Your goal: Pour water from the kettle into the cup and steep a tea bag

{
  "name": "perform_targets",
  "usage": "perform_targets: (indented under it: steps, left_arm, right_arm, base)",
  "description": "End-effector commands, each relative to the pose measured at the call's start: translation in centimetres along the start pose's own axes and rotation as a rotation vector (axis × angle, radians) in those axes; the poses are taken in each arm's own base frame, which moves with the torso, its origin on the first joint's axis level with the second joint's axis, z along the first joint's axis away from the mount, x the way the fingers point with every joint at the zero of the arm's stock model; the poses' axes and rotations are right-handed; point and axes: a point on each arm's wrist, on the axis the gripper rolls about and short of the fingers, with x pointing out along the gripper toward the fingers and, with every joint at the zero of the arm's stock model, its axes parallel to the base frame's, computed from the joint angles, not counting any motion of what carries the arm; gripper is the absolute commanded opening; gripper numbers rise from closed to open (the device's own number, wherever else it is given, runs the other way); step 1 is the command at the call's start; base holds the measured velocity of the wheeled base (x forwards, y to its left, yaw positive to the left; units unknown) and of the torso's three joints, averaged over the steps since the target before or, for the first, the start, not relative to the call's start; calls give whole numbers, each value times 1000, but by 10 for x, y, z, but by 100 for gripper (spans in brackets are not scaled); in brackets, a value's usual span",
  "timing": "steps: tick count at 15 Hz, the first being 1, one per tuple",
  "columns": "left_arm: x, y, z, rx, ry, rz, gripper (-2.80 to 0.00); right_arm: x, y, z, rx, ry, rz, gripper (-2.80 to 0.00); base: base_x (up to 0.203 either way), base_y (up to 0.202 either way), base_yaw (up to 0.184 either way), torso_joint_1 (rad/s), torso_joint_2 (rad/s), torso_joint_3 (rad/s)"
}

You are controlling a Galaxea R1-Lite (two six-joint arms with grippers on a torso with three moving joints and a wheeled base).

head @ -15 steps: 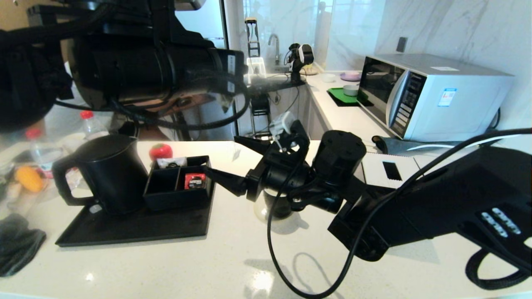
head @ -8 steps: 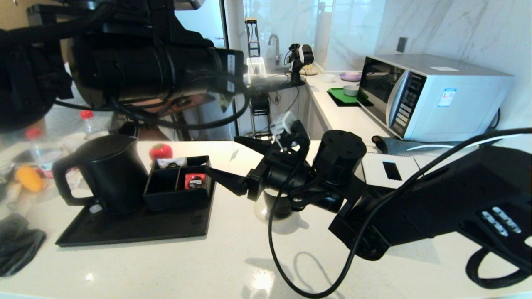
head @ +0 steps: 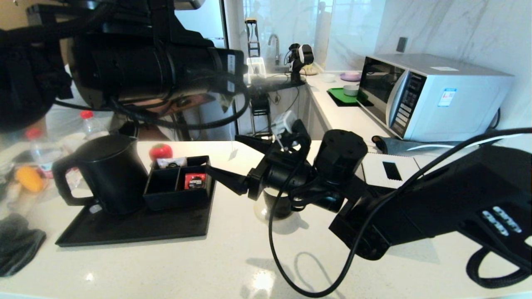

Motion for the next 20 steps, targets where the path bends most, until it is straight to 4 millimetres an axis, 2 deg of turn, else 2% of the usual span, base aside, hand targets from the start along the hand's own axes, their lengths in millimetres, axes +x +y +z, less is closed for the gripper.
perform_targets:
  steps: [1, 20]
  left_arm:
    - [1, 0, 0, 0, 1, 1, -280]
    - [1, -1, -1, 0, 3, -2, -280]
  right_arm:
    - [0, 0, 1, -3, -5, 3, -280]
    - [-2, 1, -2, 2, 9, 2, -280]
  base:
    - [0, 0, 0, 0, 0, 0]
    - [0, 0, 0, 0, 0, 0]
